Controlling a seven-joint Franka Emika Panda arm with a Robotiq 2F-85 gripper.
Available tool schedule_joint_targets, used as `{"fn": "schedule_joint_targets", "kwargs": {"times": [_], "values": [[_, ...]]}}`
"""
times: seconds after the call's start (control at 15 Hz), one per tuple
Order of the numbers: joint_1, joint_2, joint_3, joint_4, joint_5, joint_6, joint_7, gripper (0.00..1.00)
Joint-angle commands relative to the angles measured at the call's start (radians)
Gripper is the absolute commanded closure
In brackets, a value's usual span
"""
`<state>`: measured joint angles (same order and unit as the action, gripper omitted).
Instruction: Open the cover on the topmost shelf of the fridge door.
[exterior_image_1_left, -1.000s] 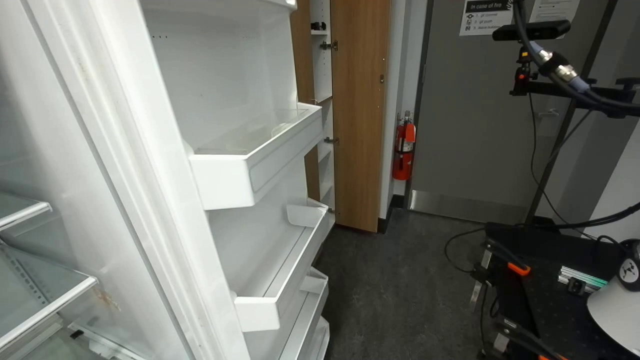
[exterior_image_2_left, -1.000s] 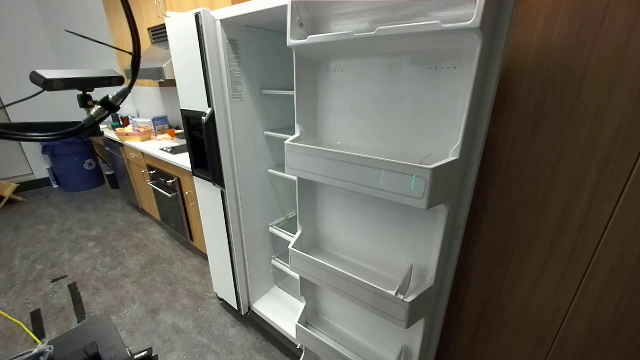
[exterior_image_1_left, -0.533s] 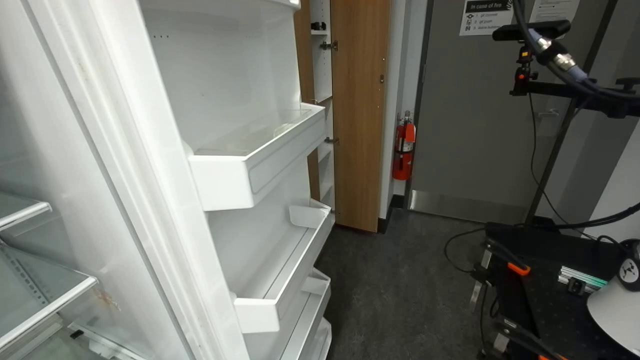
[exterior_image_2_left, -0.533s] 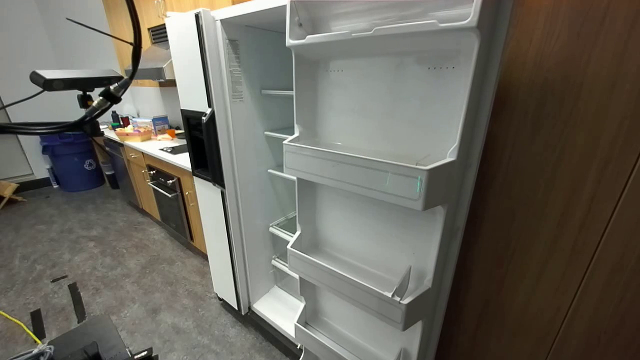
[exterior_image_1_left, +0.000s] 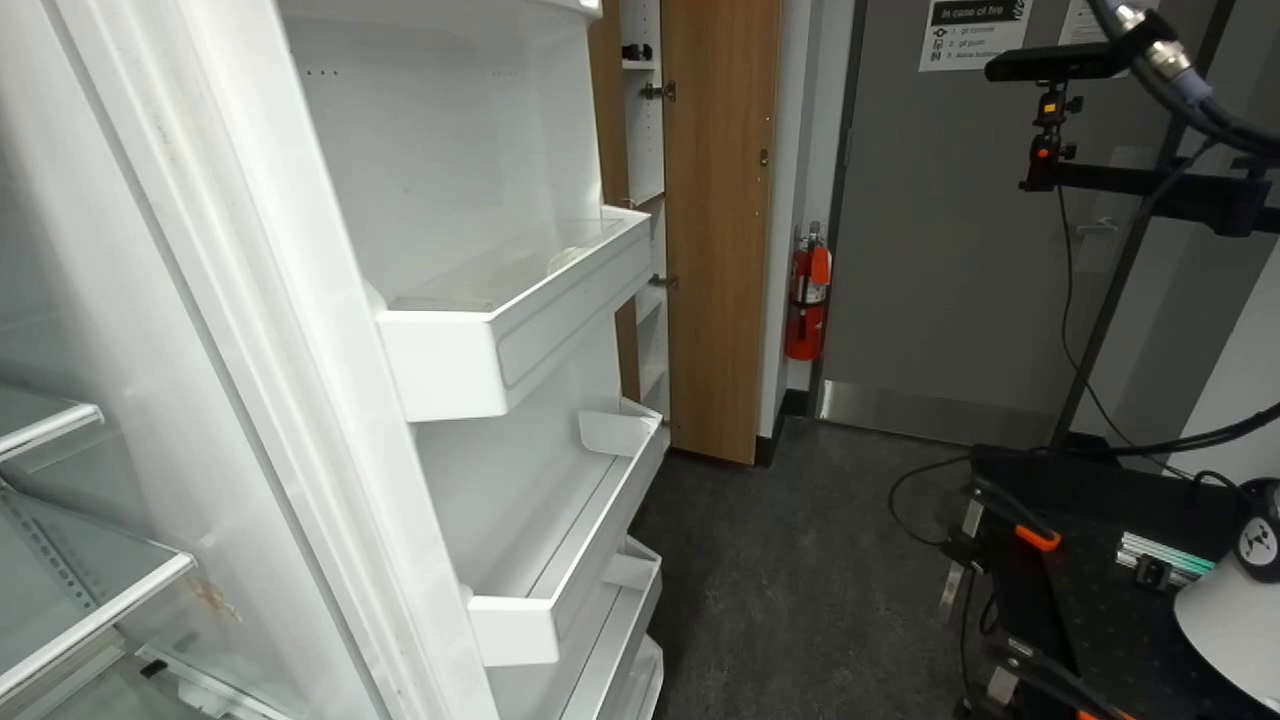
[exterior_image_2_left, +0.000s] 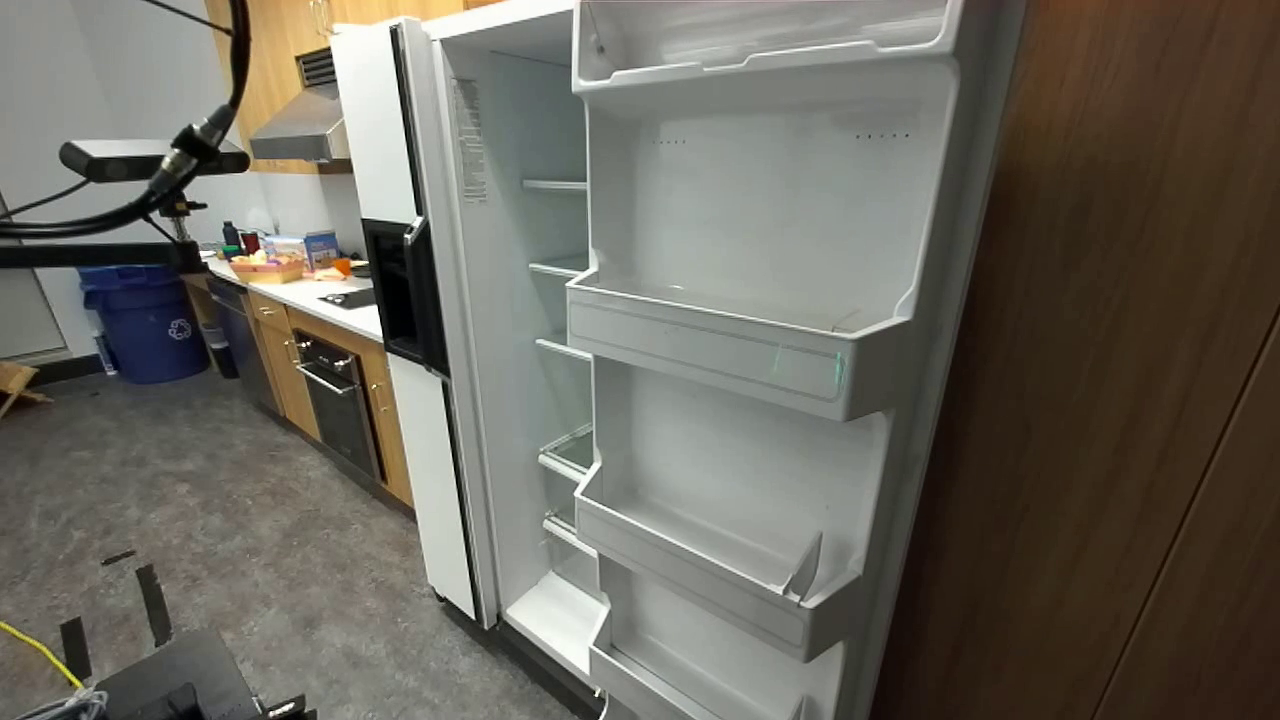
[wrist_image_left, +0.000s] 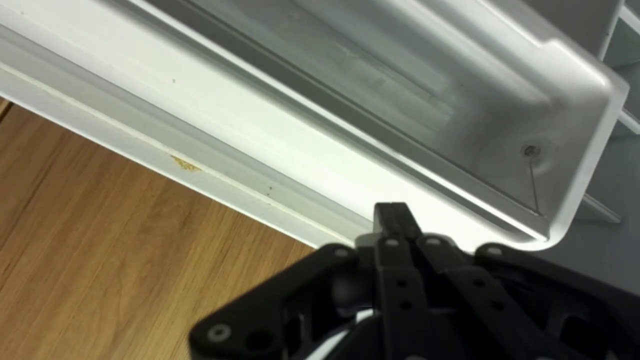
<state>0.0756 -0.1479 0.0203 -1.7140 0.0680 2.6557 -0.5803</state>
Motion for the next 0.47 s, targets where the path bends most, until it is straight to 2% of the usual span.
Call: {"fn": "schedule_joint_targets", "kwargs": {"times": [0.0, 0.07, 0.13, 0.2, 0.4], "values": [[0.009, -0.031, -0.004, 0.027, 0.061, -0.086, 0.022, 1.0], [0.017, -0.036, -0.013, 0.03, 0.055, -0.118, 0.052, 1.0], [0.013, -0.039, -0.012, 0.033, 0.049, -0.151, 0.081, 0.74], [0.014, -0.03, -0.012, 0.015, 0.024, -0.091, 0.053, 0.97], [0.013, -0.037, -0.011, 0.018, 0.025, -0.126, 0.081, 0.75]]}}
